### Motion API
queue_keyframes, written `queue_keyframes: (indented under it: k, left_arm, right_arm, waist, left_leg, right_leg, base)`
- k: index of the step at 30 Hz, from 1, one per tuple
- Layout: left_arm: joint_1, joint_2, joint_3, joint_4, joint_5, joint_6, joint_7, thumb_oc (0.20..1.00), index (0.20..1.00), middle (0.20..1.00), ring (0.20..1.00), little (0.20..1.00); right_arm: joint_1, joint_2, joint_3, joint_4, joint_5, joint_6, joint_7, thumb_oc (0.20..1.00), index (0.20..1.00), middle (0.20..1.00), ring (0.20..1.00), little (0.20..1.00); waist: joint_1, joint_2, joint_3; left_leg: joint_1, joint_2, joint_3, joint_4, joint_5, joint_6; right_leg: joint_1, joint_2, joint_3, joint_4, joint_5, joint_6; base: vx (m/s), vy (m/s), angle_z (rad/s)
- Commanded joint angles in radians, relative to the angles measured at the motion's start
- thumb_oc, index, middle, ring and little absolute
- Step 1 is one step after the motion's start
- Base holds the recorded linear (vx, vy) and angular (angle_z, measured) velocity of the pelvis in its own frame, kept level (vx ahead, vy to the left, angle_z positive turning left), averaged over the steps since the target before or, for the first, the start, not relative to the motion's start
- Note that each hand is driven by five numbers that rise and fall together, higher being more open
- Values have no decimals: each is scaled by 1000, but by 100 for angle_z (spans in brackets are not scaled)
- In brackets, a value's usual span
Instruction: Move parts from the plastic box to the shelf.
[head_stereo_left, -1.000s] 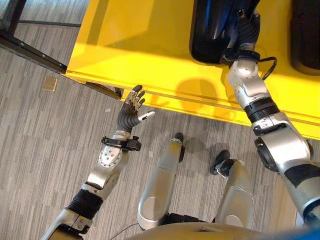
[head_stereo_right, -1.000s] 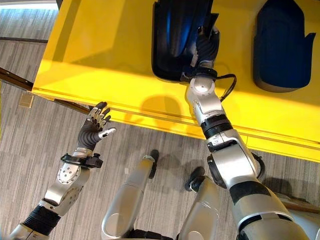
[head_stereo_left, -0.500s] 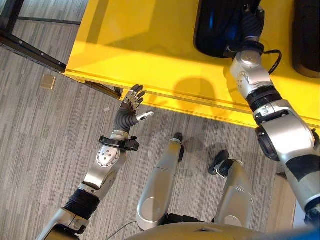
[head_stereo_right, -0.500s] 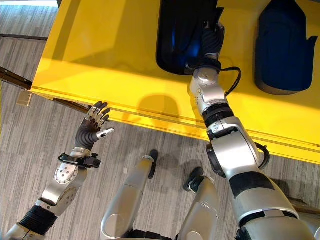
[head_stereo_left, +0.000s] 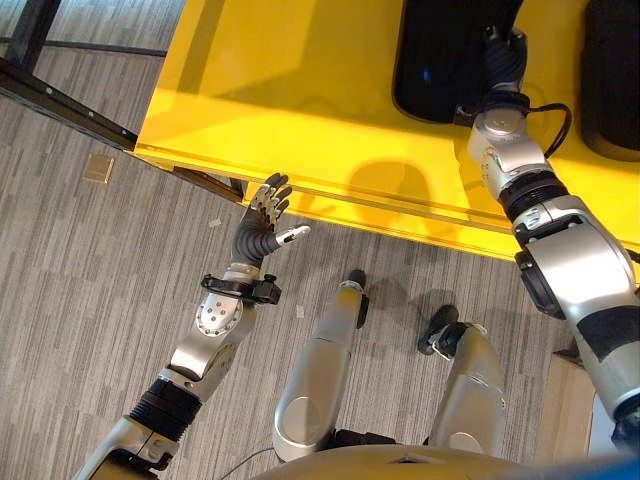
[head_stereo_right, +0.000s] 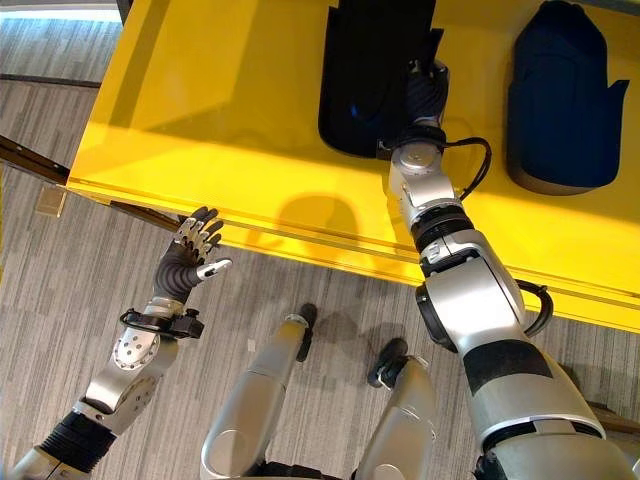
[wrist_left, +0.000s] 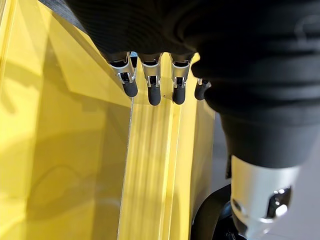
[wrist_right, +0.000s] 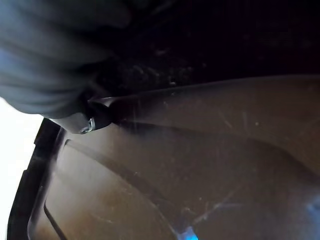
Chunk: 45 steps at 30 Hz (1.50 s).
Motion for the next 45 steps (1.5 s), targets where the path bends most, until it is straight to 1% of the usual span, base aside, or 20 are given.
queue_keyframes:
  k: [1, 12, 27, 28, 29, 30, 35, 41, 45]
  left_arm:
    - [-7, -6, -28, -31, 1, -14, -4, 1000, 1000, 1000, 1000, 1000]
    - [-16, -6, -33, -30, 7, -12, 12, 1000, 1000, 1000, 1000, 1000]
    - [-19, -3, -33, -26, 3, -15, 17, 1000, 1000, 1000, 1000, 1000]
    - [-20, -3, -34, -26, 2, -15, 17, 1000, 1000, 1000, 1000, 1000]
    - [-20, -3, -34, -25, 3, -15, 18, 1000, 1000, 1000, 1000, 1000]
    - [-20, -4, -34, -27, 2, -15, 18, 1000, 1000, 1000, 1000, 1000]
    - [-20, 0, -34, -26, 3, -14, 21, 1000, 1000, 1000, 1000, 1000]
    - [-18, -3, -27, -25, 1, -13, 28, 1000, 1000, 1000, 1000, 1000]
    - [-12, -10, -13, -25, 2, -15, 41, 1000, 1000, 1000, 1000, 1000]
  right_arm:
    - [-60, -63, 43, 17, -49, -34, -5, 200, 200, 200, 200, 200]
    - [-40, -34, 19, 79, -34, -27, -12, 200, 200, 200, 200, 200]
    - [-38, -27, 6, 128, -24, -17, -11, 200, 200, 200, 200, 200]
    - [-40, -28, 7, 131, -24, -15, -12, 485, 485, 485, 485, 485]
    - [-40, -27, 6, 131, -23, -15, -12, 812, 812, 812, 812, 812]
    - [-40, -27, 5, 128, -21, -16, -11, 1000, 1000, 1000, 1000, 1000]
    - [-42, -24, -2, 113, -12, -25, -24, 1000, 1000, 1000, 1000, 1000]
    - [-19, -19, -7, 39, -35, -37, -65, 1000, 1000, 1000, 1000, 1000]
    - [4, -8, -38, -64, -32, -61, -105, 1000, 1000, 1000, 1000, 1000]
  waist:
    - [10, 23, -6]
    - [8, 30, 3]
    - [9, 31, 7]
    - [9, 31, 7]
    - [9, 32, 7]
    - [8, 32, 7]
    - [4, 30, 8]
    - [-9, 25, 10]
    - [-24, 19, 8]
  left_leg:
    - [9, 98, 20, 21, -92, -28]
    - [5, 99, 21, 26, -91, -27]
    - [4, 102, 19, 26, -89, -31]
    - [4, 102, 20, 24, -88, -32]
    - [4, 101, 20, 23, -88, -32]
    - [5, 101, 21, 22, -87, -32]
    - [3, 102, 21, 22, -85, -31]
    - [6, 105, 26, 16, -82, -32]
    - [11, 107, 29, 10, -82, -34]
  right_leg:
    - [-26, 18, 84, -12, -7, 38]
    - [-35, 22, 86, -4, -9, 37]
    - [-33, 24, 87, 2, -13, 35]
    - [-33, 24, 85, 1, -12, 35]
    - [-33, 24, 85, 1, -12, 35]
    - [-34, 24, 86, 1, -11, 36]
    - [-37, 26, 87, -2, -8, 36]
    - [-35, 27, 92, -4, -7, 35]
    - [-33, 30, 98, -10, -3, 35]
  base:
    - [0, 0, 0]
    - [0, 0, 0]
    - [0, 0, 0]
    - [0, 0, 0]
    - [0, 0, 0]
    - [0, 0, 0]
    - [0, 0, 0]
    - [0, 0, 0]
    - [4, 5, -2]
